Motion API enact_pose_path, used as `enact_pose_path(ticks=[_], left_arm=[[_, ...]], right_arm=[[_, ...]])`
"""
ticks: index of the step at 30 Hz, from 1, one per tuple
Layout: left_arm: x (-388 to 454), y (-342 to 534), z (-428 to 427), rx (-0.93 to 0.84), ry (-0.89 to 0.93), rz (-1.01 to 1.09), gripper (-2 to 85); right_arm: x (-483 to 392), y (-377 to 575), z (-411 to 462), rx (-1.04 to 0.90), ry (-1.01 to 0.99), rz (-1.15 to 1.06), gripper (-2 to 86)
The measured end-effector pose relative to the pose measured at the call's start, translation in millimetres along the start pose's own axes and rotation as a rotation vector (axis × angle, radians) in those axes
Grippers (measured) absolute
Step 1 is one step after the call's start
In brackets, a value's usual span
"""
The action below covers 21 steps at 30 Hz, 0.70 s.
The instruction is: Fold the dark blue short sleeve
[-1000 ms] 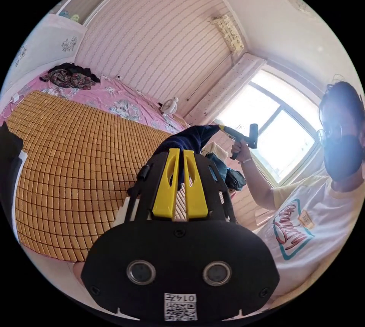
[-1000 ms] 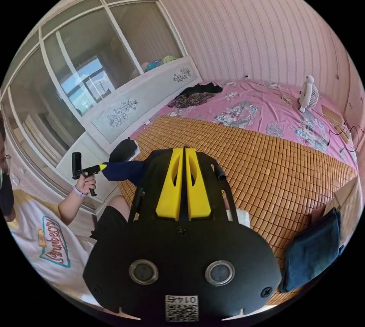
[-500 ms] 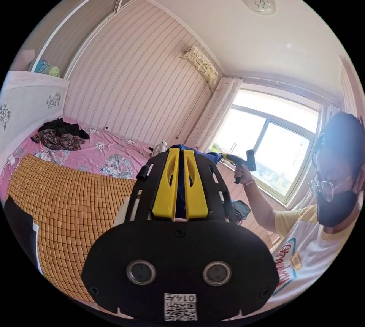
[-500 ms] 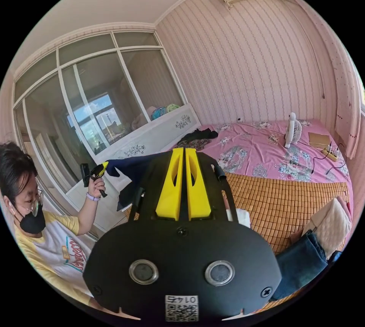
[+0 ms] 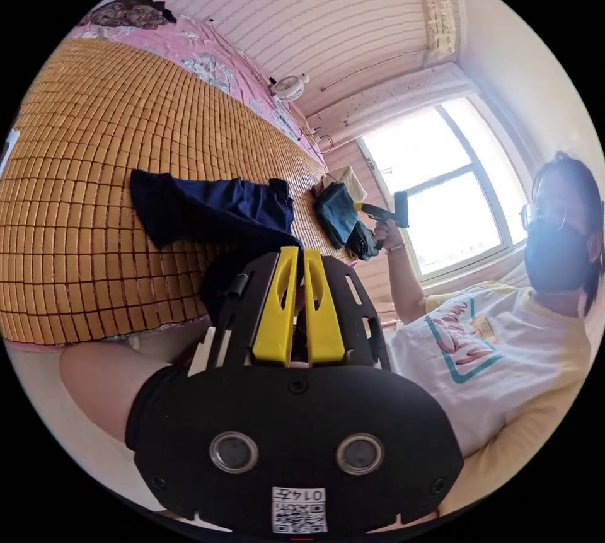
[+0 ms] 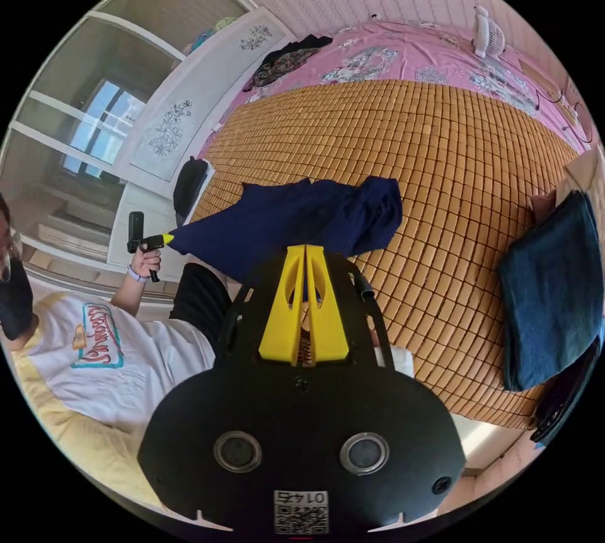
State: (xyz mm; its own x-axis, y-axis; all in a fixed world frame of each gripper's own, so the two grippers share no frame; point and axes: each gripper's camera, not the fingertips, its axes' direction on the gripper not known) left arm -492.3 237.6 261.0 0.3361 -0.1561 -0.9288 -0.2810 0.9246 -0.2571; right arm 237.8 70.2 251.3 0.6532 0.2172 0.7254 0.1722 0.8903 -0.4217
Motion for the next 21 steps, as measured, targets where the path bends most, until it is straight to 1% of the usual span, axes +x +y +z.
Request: enact_pose_path(ticks=[1, 3, 5, 8, 10, 12, 14, 15, 16, 19, 21], left_arm=[[-3.3, -4.2, -5.4, 0.042, -0.010, -0.005, -1.0], [-19.2, -10.9, -7.5, 0.094, 0.004, -0.078, -1.0], [-36.9, -17.3, -1.6, 0.128, 0.047, -0.151, -1.0], [-39.0, -23.4, 9.1, 0.126, 0.032, -0.163, -1.0], [-35.2, -26.8, 15.6, 0.117, 0.020, -0.149, -1.0], [-31.9, -30.8, 21.4, 0.105, 0.018, -0.139, -1.0], [-28.1, -37.6, 26.5, 0.092, 0.026, -0.129, -1.0], [-27.0, -39.2, 27.4, 0.090, 0.027, -0.124, -1.0], [-24.1, -42.8, 29.1, 0.084, 0.025, -0.109, -1.0], [-16.1, -51.4, 32.0, 0.070, 0.013, -0.074, -0.9], [-13.0, -57.8, 29.2, 0.090, -0.031, -0.073, -0.9]], right_arm=[[3.8, -0.9, -13.8, 0.061, -0.011, 0.002, -0.1], [8.9, -6.0, -18.5, 0.096, 0.009, 0.006, 0.2], [18.4, -9.6, 0.0, 0.075, 0.015, 0.048, 0.7], [33.0, 0.3, 69.8, -0.075, 0.055, 0.146, 3.1], [43.7, 16.5, 127.2, -0.166, 0.133, 0.250, 12.0], [51.2, 27.8, 153.9, -0.139, 0.171, 0.317, 14.1], [53.2, 35.7, 170.1, -0.091, 0.209, 0.321, 12.6], [54.7, 38.8, 176.7, -0.084, 0.241, 0.320, 10.5], [54.7, 40.3, 176.7, -0.065, 0.265, 0.295, 6.4], [65.5, 35.7, 172.6, -0.132, 0.233, 0.259, 1.9], [70.5, 26.2, 151.5, -0.099, 0.204, 0.228, 1.3]])
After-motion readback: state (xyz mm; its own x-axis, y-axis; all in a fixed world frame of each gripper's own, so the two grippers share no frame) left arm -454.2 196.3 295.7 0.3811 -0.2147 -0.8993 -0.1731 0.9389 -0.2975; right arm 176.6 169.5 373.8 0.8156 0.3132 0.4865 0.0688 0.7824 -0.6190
